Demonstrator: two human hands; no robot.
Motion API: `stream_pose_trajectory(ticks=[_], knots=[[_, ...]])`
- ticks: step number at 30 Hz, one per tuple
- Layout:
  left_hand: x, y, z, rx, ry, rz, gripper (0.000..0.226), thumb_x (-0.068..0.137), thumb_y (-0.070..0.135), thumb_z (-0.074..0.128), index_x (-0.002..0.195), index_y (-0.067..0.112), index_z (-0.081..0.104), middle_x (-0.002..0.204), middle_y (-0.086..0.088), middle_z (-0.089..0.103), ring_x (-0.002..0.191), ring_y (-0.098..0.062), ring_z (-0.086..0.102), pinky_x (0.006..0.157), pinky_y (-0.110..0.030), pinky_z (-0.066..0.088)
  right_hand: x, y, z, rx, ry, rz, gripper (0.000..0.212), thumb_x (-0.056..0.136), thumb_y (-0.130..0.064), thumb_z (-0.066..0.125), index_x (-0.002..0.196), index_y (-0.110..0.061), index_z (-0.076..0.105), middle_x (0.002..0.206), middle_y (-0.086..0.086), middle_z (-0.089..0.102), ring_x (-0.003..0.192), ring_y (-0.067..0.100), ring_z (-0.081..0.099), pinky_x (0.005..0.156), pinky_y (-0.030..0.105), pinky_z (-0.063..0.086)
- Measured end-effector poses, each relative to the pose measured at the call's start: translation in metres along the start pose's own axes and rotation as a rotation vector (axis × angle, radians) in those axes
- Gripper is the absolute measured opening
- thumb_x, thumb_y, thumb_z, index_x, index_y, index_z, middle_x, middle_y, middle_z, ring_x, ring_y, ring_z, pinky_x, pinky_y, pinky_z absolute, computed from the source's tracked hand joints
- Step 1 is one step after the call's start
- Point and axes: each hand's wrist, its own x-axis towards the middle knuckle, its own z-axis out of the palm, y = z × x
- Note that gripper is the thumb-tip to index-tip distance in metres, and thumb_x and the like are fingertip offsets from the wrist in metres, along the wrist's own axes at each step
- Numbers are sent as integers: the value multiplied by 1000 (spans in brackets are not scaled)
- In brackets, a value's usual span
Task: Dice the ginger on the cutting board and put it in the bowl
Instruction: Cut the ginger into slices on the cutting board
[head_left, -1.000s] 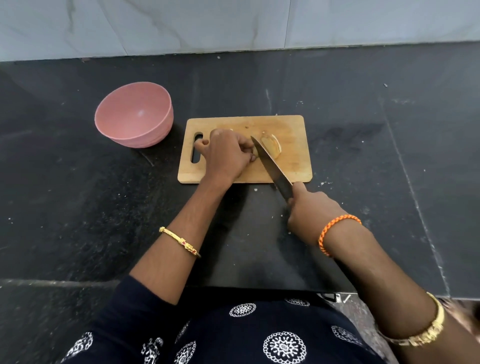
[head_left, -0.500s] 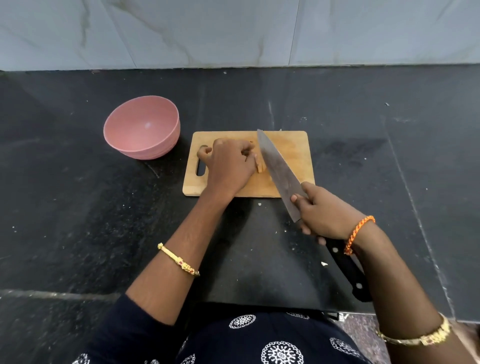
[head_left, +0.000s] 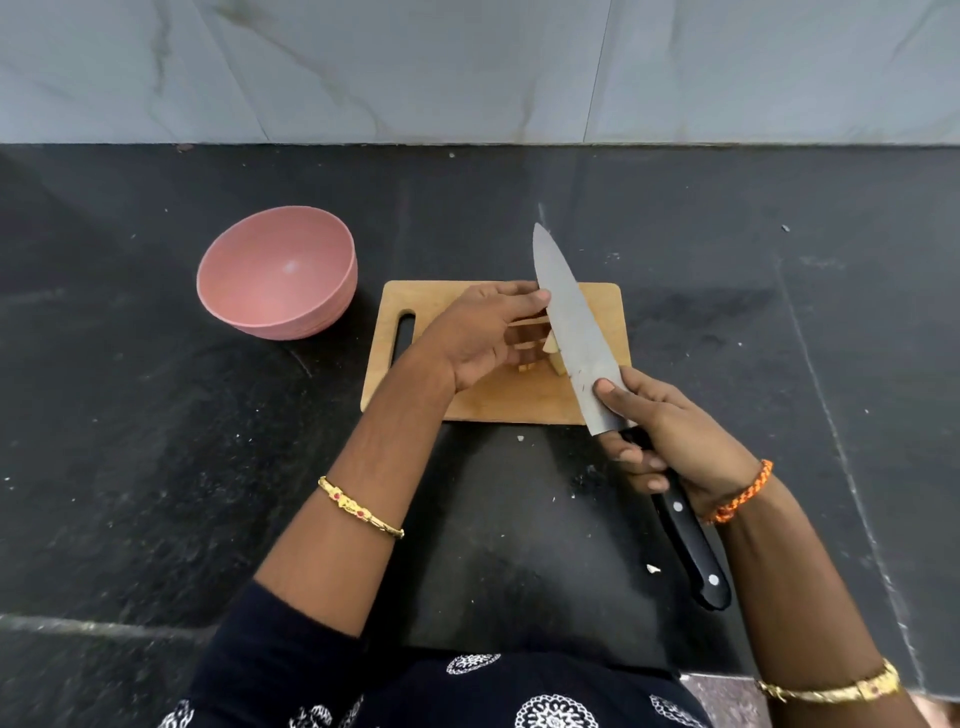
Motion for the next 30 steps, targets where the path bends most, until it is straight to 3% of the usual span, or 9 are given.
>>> stream_pose_trajectory(ticks=[5,10,13,17,20,24,27,30], knots=[[1,0,-2,25,-62,-14,28,86,-4,58,113,2,60,93,-6,67,82,-15,65,75,-28,56,9,-1,-2,28,65,15,18,101,-21,37,90,-17,50,44,3,36,26,5,22,29,10,24],[7,-10,-5,345,224,179,26,81,-8,64,103,5,65,95,-8,64,91,-18,64,76,-28,58,16,2,-6,-25,207,10,21,102,-22,36,83,-18,46,48,6,38,27,5,24,29,12,23],[9,-13,-9,468,279,243,24,80,0,68,101,12,67,99,-5,66,96,-15,63,79,-21,55,16,5,-12,-32,248,35,18,102,-24,37,88,-16,44,48,4,39,29,6,26,29,13,25],[11,-14,-9,860,332,393,23,79,7,71,100,16,68,94,4,67,81,-1,59,65,-3,46,14,9,-15,-31,266,54,17,102,-25,37,90,-15,45,48,3,40,29,6,27,28,15,25],[13,-13,-5,1184,367,509,28,79,7,71,105,17,68,98,3,67,84,-4,57,75,-17,49,12,11,-14,-35,283,34,18,102,-24,37,89,-15,46,48,4,39,29,6,27,29,14,25],[17,-4,-1,1569,161,590,33,77,11,72,108,22,68,107,3,61,104,-13,48,81,-31,47,11,14,-14,-35,310,24,19,102,-23,37,86,-16,44,51,5,38,30,6,27,29,14,24],[24,5,-2,1563,4,529,31,80,0,67,106,16,69,106,0,62,95,-11,56,75,-23,45,10,16,-14,-29,322,30,18,102,-23,37,87,-15,44,51,5,37,30,6,27,30,14,24],[27,8,-2,1487,-55,488,33,82,-7,60,108,13,66,102,-2,63,83,-9,61,72,-18,49,7,18,-15,-20,329,30,15,102,-23,37,92,-14,45,49,5,38,30,7,26,29,14,24]])
